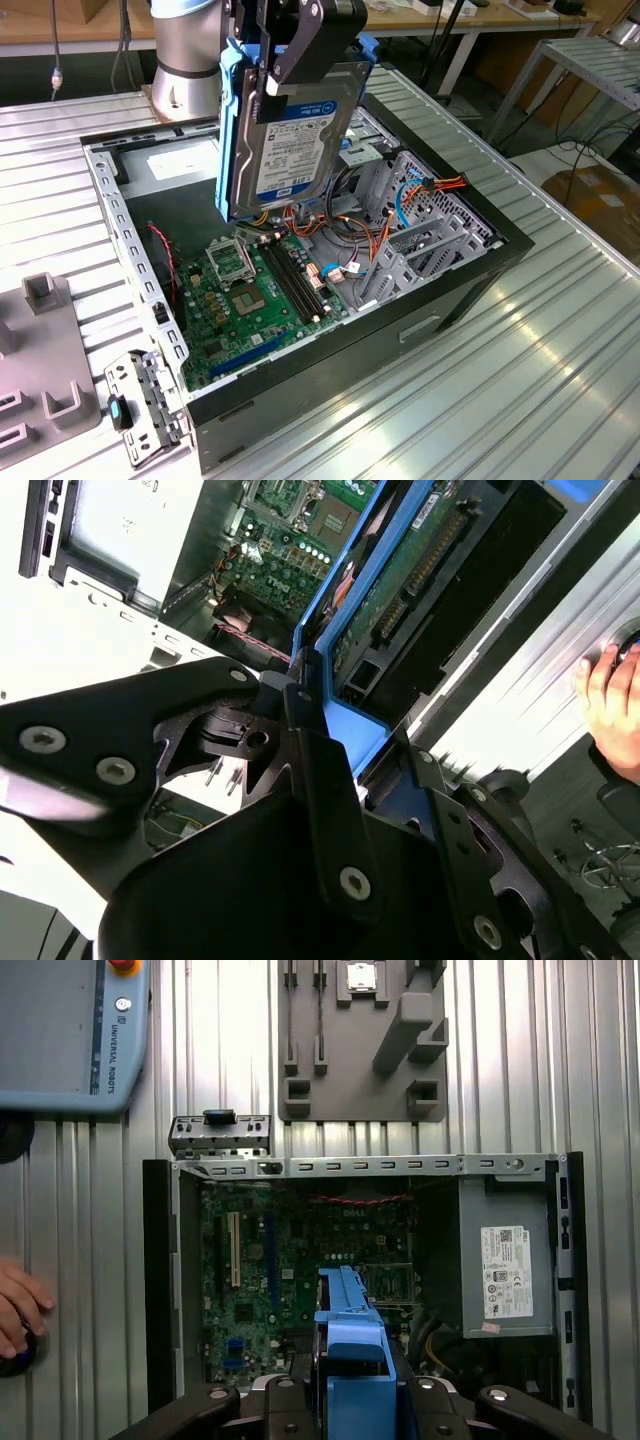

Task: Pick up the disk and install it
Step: 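Insert the disk into the insertion slot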

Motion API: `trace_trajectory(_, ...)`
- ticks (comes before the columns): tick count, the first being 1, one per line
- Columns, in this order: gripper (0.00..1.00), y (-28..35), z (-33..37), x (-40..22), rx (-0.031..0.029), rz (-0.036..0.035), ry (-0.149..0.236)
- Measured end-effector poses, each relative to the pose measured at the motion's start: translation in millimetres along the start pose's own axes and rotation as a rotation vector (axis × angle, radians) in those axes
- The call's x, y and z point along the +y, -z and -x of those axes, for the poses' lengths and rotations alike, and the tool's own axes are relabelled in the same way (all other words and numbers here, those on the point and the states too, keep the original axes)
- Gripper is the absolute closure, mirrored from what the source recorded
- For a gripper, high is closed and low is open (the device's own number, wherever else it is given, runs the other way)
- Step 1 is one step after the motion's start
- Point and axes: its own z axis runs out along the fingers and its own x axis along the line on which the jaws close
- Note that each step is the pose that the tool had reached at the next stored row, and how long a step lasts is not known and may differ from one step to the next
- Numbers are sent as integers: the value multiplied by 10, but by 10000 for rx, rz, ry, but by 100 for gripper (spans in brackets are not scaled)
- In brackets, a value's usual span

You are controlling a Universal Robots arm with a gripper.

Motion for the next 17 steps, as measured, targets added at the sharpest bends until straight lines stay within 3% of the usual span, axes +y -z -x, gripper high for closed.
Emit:
trace_trajectory(7,63,0,-77,-3,-1,-5,0)
trace_trajectory(17,63,-4,-117,-39,0,-15,1)
